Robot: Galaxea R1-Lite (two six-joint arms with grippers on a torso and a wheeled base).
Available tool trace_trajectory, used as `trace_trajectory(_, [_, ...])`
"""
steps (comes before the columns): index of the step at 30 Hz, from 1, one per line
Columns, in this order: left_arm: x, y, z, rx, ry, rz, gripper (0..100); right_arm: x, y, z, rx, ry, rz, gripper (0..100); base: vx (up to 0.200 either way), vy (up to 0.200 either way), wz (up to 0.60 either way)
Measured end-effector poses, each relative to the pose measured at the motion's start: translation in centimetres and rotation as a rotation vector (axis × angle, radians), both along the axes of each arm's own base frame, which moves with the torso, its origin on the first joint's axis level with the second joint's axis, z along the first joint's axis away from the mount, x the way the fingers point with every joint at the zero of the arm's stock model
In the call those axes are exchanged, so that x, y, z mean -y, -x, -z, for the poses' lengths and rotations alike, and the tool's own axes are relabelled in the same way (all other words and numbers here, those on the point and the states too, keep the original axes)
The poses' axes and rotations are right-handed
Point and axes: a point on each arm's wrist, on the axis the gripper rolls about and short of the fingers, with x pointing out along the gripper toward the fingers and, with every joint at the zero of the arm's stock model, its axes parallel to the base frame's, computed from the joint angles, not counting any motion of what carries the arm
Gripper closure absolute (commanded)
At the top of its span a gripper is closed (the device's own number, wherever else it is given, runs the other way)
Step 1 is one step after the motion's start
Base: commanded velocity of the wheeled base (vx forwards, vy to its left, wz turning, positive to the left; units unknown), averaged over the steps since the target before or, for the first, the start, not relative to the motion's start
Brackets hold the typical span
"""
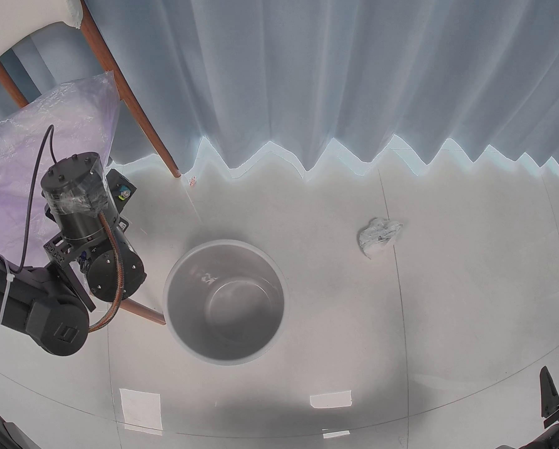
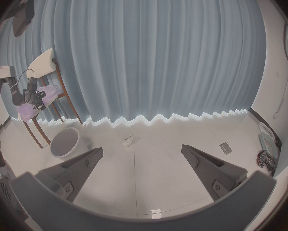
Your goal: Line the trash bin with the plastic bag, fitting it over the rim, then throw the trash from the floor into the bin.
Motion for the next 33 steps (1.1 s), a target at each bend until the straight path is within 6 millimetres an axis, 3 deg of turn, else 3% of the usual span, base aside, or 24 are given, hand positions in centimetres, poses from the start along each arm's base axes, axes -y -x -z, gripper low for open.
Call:
trace_trajectory(1, [-0.1,0.0,0.0,-0.001,0.0,-0.003,100,0.0,0.0,0.0,0.0,0.0,0.0,0,0.0,0.0,0.0])
trace_trajectory(11, [-0.4,0.1,0.2,0.016,0.01,-0.005,100,0.0,0.0,0.0,0.0,0.0,0.0,0,0.0,0.0,0.0])
trace_trajectory(23, [0.7,1.2,0.5,0.089,0.09,0.059,100,0.0,0.0,0.0,0.0,0.0,0.0,0,0.0,0.0,0.0])
trace_trajectory(33, [0.5,1.1,0.3,0.149,0.15,0.386,100,0.0,0.0,0.0,0.0,0.0,0.0,0,0.0,0.0,0.0])
